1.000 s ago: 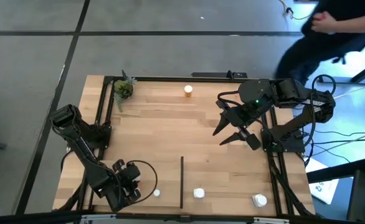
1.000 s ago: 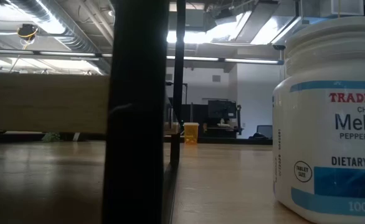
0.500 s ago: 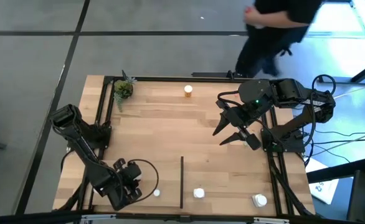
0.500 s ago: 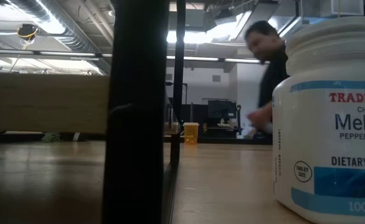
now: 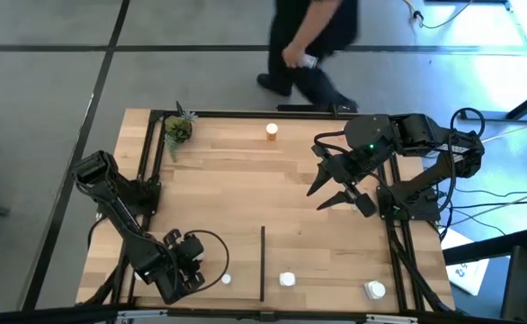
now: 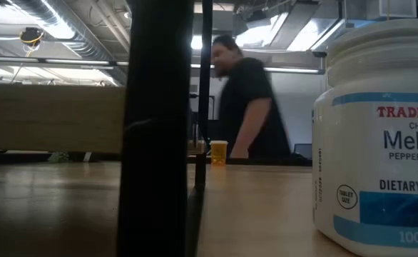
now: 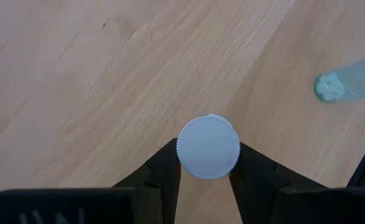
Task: Pick and place medicine bottles onto shelf by color
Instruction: Put the bottom small red pill bottle on the shelf aligned with the other small red pill bottle
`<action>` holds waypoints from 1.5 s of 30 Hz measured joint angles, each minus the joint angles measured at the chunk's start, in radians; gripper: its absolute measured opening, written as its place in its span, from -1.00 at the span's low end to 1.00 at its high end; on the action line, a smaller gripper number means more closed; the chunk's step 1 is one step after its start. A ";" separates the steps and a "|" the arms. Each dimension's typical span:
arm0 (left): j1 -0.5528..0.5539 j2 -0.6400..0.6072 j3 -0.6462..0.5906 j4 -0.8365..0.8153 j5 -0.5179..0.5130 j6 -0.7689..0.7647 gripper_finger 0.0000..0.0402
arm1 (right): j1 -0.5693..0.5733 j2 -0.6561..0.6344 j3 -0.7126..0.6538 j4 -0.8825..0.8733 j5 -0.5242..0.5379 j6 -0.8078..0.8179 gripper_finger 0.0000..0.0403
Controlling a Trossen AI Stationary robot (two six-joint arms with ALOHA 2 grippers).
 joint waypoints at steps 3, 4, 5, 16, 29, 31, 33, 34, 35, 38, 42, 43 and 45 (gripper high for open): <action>0.000 0.000 0.000 0.002 0.003 0.000 -0.42 | 0.000 0.000 0.000 0.000 0.000 0.000 -0.10; 0.000 0.000 0.000 0.002 0.003 0.000 -0.42 | 0.000 0.000 0.000 0.000 0.000 0.000 -0.10; 0.000 0.000 0.000 0.002 0.003 0.000 -0.42 | 0.000 0.000 0.000 0.000 0.000 0.000 -0.10; 0.000 0.000 -0.001 0.006 0.004 0.019 -0.42 | 0.000 0.000 0.000 0.000 0.000 0.000 -0.10; 0.000 0.000 -0.001 0.004 0.005 0.034 -0.10 | 0.000 0.000 0.000 -0.001 0.000 0.000 -0.10; 0.000 0.000 -0.001 0.003 0.005 0.034 -0.04 | 0.000 0.000 0.000 -0.001 0.000 0.000 -0.10; 0.000 0.000 -0.001 -0.005 0.005 0.035 0.00 | 0.000 0.000 0.000 -0.001 0.000 0.000 -0.10; 0.000 0.000 -0.001 -0.007 0.004 0.038 0.02 | 0.000 0.000 0.000 -0.001 0.000 0.000 -0.10; 0.000 0.000 -0.001 -0.007 0.004 0.042 0.03 | 0.000 0.000 0.000 -0.001 0.000 0.000 -0.10; 0.000 0.000 0.006 -0.015 0.004 0.061 0.05 | 0.000 0.000 0.000 -0.001 0.000 0.000 -0.10; 0.000 0.000 0.017 -0.027 0.004 0.060 0.04 | 0.000 0.000 0.000 -0.001 0.000 0.000 -0.10; 0.000 0.000 0.020 -0.032 0.004 0.061 0.04 | 0.000 0.000 0.000 -0.001 0.000 0.000 -0.10; 0.000 0.000 0.023 -0.032 0.004 0.061 0.05 | 0.000 0.000 0.000 -0.001 0.000 0.000 -0.10</action>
